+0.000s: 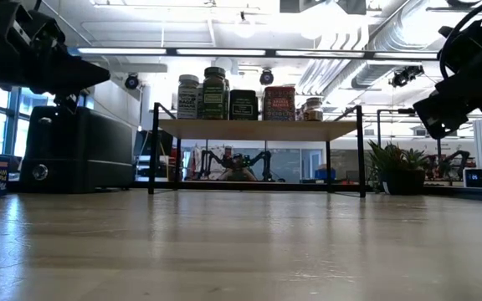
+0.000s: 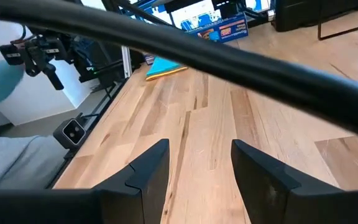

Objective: Shelf spices
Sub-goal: Return to Home Position

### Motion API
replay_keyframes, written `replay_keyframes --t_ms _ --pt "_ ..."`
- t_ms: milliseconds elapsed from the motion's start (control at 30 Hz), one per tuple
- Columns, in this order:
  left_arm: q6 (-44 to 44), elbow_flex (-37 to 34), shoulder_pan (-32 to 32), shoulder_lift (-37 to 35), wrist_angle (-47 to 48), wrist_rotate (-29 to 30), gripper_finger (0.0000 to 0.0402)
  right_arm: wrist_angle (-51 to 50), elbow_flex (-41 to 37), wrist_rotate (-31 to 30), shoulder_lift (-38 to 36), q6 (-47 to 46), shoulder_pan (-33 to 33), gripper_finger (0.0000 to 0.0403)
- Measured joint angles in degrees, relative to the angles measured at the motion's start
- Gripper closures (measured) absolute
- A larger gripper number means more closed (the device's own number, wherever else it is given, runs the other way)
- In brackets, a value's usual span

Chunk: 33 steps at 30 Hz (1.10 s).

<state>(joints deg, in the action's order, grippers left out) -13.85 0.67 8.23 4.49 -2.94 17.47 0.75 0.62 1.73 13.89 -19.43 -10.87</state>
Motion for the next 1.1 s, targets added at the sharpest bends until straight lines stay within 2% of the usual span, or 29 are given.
replay_keyframes --t_ms 300,500,633,1100 --pt "0.03 0.0 0.02 -0.02 0.02 0.0 0.0401 -0.1 0.0 -0.64 -0.54 0.2 -0.71 0.0236" --pt "0.04 0.03 0.33 -4.03 0.02 0.75 0.0401 -0.17 0.0 -1.53 -8.25 0.33 -3.93 0.0236" --pt "0.04 0.0 -0.43 -4.27 -1.31 1.79 0.0401 -0.15 0.0 -1.5 -13.68 0.36 -4.26 0.0236" --pt "0.02 0.0 -3.37 -4.28 -1.09 1.64 0.0401 0.24 -0.04 -1.5 -13.55 0.36 -4.22 0.0236"
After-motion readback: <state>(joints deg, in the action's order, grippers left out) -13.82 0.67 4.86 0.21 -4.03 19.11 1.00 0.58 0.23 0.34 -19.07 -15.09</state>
